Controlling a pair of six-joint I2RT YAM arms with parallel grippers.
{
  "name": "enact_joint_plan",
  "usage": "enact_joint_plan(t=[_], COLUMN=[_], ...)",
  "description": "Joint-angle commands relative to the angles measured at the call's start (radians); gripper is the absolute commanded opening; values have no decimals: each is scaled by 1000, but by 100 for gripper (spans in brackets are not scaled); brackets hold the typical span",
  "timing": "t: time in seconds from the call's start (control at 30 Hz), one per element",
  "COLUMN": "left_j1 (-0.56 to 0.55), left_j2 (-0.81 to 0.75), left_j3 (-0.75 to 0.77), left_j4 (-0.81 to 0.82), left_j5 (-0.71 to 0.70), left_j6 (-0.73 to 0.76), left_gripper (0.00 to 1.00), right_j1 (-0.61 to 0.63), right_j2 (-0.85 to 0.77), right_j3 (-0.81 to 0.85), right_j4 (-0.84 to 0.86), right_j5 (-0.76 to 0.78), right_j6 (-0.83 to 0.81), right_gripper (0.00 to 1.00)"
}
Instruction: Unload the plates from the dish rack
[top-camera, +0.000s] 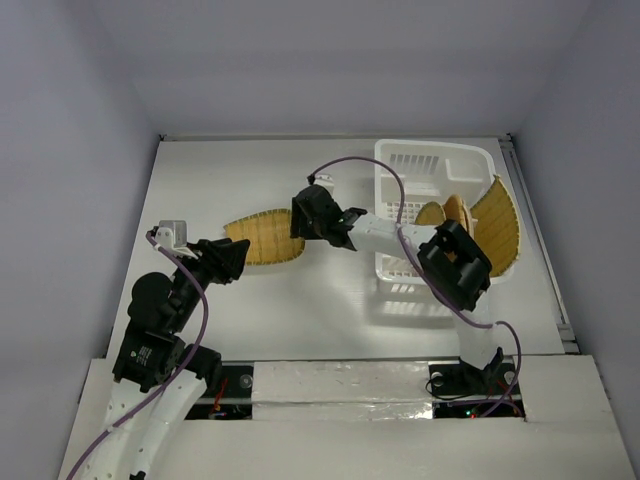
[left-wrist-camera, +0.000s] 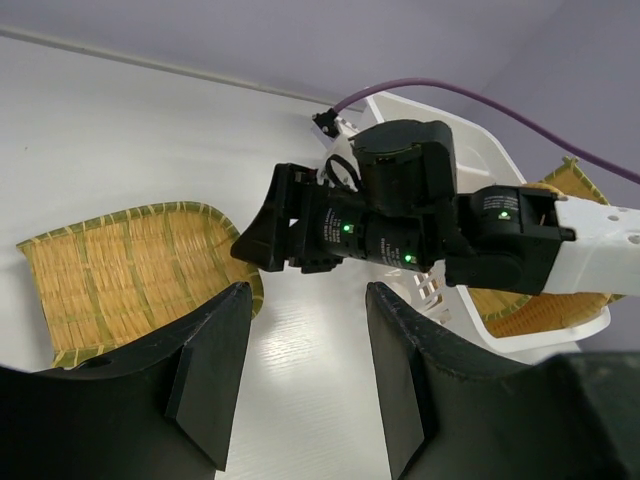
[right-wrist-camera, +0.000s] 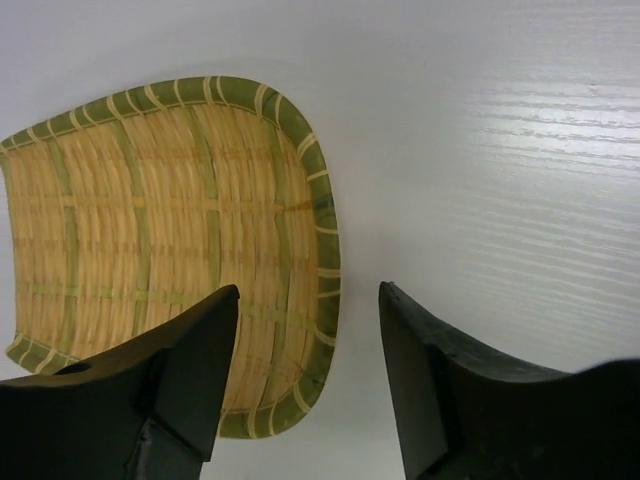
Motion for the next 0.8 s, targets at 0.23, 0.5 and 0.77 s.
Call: enact_joint_plan(t=[0.23, 0.5, 0.77], left_j1=[6, 6, 6], left_j2=[5, -7, -12], left_j3=[10, 7, 7], left_j4=[39, 43, 43], left_j5=[6, 19, 20], left_j6=[-4, -4, -3], left_gripper=[46, 46, 46], right_j1=[-2, -66, -128], right_j2=[-603, -1014, -1062], right_j3=[-229, -420, -426], right_j4=[-102, -495, -724], right_j5=[238, 500, 580], right_j6=[-137, -41, 22], right_gripper=[1, 0, 39])
